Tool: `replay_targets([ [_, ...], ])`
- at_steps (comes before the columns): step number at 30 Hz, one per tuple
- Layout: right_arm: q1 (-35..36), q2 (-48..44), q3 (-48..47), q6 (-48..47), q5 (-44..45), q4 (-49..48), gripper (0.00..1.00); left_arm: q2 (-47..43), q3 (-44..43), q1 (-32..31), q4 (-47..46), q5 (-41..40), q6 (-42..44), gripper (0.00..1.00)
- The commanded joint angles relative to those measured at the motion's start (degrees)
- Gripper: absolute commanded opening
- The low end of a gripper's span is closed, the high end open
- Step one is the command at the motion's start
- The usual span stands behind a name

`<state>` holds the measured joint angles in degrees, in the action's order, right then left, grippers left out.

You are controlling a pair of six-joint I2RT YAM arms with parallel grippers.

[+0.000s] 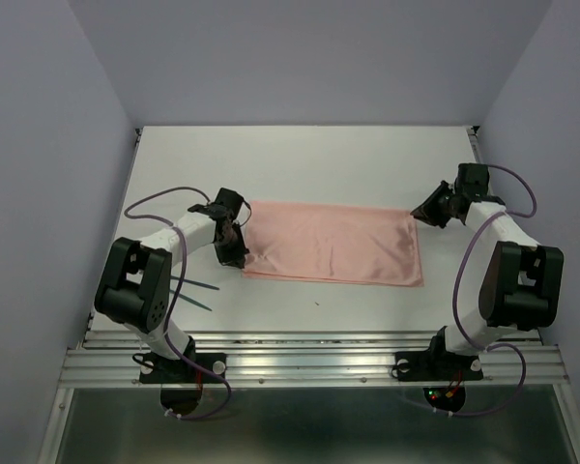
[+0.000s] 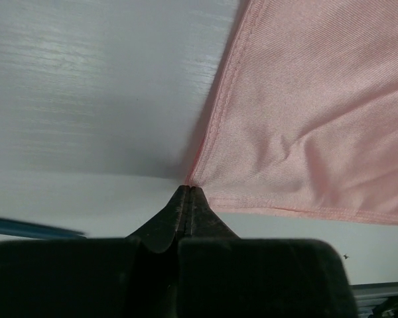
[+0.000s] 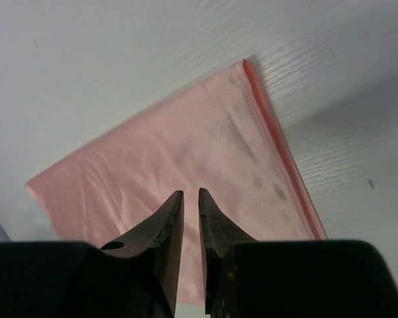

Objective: Fold the napkin into a case and place the utensils inside
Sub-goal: Smooth out the rectangle-folded napkin at the center of the board.

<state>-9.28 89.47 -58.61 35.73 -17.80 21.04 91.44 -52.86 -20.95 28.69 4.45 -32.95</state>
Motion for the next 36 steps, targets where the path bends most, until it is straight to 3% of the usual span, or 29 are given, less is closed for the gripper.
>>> replay_targets([
  [1, 0.23, -2.37, 0.69, -0.83, 0.05, -0.12, 0.21, -3.11, -4.0, -0.32, 4.62, -0.06, 2.27, 0.0],
  [7, 0.23, -2.98, 1.22, -0.92, 0.66, 0.23, 0.21, -5.13, -5.41, -0.23, 8.49, 6.44, 5.79, 0.0],
  [11, 0.23, -3.25, 1.74, -0.92, 1.37, 0.67, 0.21, -6.45, -2.08, -0.49, 8.32, 12.94, 6.14, 0.0],
  [14, 0.23, -3.51, 2.44, -1.01, 2.94, 1.63, 0.22, -5.93, 2.57, -0.67, 7.35, 12.43, 6.14, 0.0],
  [19, 0.23, -4.56, 4.29, -0.92, 8.56, 6.29, 0.56, -4.25, 4.17, -0.58, 5.42, 11.55, 5.97, 0.0],
  [30, 0.23, -6.32, 10.53, 3.91, 19.99, 14.2, 0.57, -2.67, 4.61, -0.76, 4.1, 12.16, 6.14, 0.0],
  [36, 0.23, -7.2, 11.32, 3.56, 20.88, 15.44, 0.54, -3.11, 4.52, -1.2, 4.01, 13.39, 6.75, 0.0],
])
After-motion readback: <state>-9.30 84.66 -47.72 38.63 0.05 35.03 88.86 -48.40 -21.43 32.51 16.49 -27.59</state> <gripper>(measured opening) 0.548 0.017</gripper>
